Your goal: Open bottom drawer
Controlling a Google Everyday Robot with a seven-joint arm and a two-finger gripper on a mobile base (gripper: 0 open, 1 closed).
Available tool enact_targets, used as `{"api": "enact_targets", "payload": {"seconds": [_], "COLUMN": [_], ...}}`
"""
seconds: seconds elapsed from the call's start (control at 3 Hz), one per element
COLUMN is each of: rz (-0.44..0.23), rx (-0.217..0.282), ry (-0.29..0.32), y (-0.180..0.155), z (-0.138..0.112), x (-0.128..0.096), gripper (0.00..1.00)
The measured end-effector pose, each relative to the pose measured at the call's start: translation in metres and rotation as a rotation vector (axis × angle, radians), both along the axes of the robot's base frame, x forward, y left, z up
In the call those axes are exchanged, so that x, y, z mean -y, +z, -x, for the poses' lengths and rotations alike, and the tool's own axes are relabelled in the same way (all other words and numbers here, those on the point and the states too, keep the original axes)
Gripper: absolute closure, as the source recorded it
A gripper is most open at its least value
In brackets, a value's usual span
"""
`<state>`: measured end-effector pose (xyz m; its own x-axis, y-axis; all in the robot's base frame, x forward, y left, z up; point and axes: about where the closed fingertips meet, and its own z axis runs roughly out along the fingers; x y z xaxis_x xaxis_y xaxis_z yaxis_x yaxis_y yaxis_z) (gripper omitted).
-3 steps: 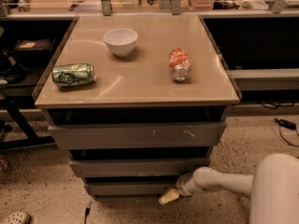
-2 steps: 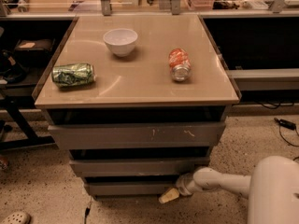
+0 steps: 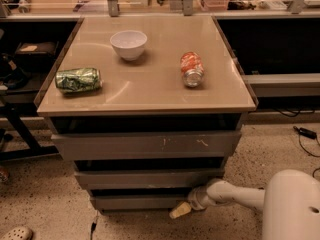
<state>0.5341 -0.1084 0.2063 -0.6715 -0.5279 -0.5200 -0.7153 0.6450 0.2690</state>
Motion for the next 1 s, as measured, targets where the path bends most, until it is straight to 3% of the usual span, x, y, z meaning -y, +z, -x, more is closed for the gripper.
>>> {"api": "enact_targets", "payload": {"seconds": [1.0], "rz": [-0.007], "rx": [-0.012], "ry": [0.000], "y": [-0.0075], "z": [0.0006], "x": [0.0003], "gripper": [0.00]}}
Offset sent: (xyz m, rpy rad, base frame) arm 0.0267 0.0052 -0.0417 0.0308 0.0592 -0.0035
